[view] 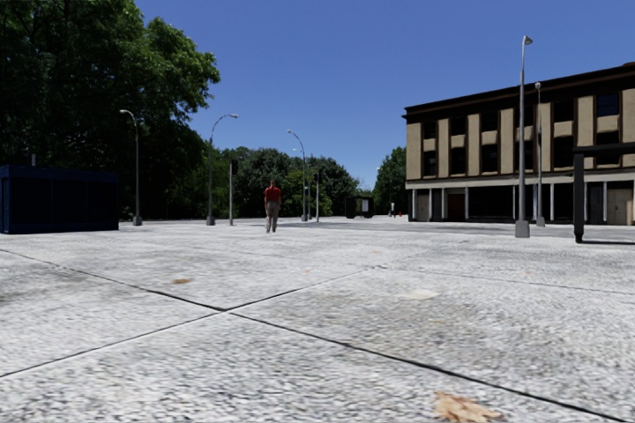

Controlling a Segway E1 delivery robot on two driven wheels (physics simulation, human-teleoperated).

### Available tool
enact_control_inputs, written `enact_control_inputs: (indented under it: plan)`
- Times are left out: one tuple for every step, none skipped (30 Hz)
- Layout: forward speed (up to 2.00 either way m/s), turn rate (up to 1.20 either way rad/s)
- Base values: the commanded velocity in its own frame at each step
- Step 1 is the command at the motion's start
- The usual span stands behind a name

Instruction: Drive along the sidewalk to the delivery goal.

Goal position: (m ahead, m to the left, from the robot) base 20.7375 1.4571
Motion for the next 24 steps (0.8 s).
enact_control_inputs:
  plan:
    - [2.0,0.0]
    - [2.0,0.0]
    - [2.0,0.0]
    - [2.0,0.0]
    - [2.0,0.0]
    - [2.0,0.0]
    - [2.0,0.0]
    - [2.0,0.0]
    - [2.0,0.0]
    - [2.0,0.0]
    - [2.0,0.0]
    - [2.0,0.0]
    - [2.0,0.0]
    - [2.0,0.0]
    - [2.0,0.0]
    - [2.0,0.0]
    - [2.0,0.0]
    - [2.0,0.0]
    - [2.0,0.0]
    - [2.0,0.0]
    - [2.0,0.0]
    - [2.0,0.0]
    - [2.0,0.0]
    - [2.0,0.0]
